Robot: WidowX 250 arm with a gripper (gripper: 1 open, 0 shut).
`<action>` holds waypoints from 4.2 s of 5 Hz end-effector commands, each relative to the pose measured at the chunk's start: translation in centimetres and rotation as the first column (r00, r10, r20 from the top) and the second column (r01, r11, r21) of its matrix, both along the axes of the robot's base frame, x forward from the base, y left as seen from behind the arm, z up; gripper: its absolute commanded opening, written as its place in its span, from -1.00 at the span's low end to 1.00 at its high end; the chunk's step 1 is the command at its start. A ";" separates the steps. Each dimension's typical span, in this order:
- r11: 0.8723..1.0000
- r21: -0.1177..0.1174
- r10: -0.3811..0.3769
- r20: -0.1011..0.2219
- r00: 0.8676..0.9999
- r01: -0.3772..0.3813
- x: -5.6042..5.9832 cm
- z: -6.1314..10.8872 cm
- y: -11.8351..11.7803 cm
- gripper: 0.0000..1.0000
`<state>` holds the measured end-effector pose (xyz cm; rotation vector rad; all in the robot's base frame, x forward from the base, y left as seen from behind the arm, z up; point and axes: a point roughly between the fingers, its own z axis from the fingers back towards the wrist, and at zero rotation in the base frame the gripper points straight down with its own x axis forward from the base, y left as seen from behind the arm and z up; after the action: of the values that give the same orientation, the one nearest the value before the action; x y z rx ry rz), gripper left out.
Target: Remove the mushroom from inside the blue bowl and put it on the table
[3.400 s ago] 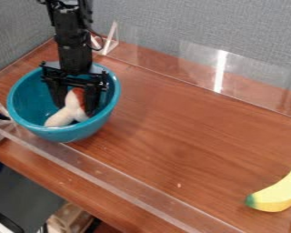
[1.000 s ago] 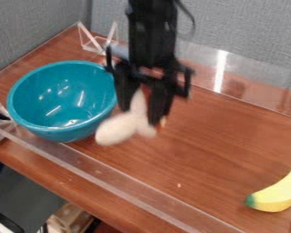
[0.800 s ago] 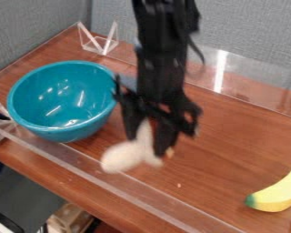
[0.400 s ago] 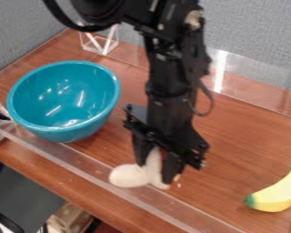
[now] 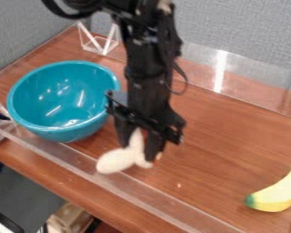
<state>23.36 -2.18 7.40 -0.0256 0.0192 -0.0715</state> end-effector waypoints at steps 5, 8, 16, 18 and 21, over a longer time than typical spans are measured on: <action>0.994 -0.073 -0.080 0.087 0.993 0.086 3.7 2.7 -8.8 -1.00; 0.997 -0.069 -0.037 0.031 0.999 0.039 3.1 -2.1 -9.0 -1.00; 0.991 -0.002 0.135 0.002 0.991 -0.135 4.0 -2.4 -5.5 1.00; 0.983 0.003 0.185 -0.010 0.983 -0.185 4.1 -3.6 -5.1 -1.00; 0.959 0.004 0.284 -0.033 0.958 -0.284 3.9 -5.8 -4.7 1.00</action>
<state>27.26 -7.40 1.97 -0.0315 0.0493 0.2016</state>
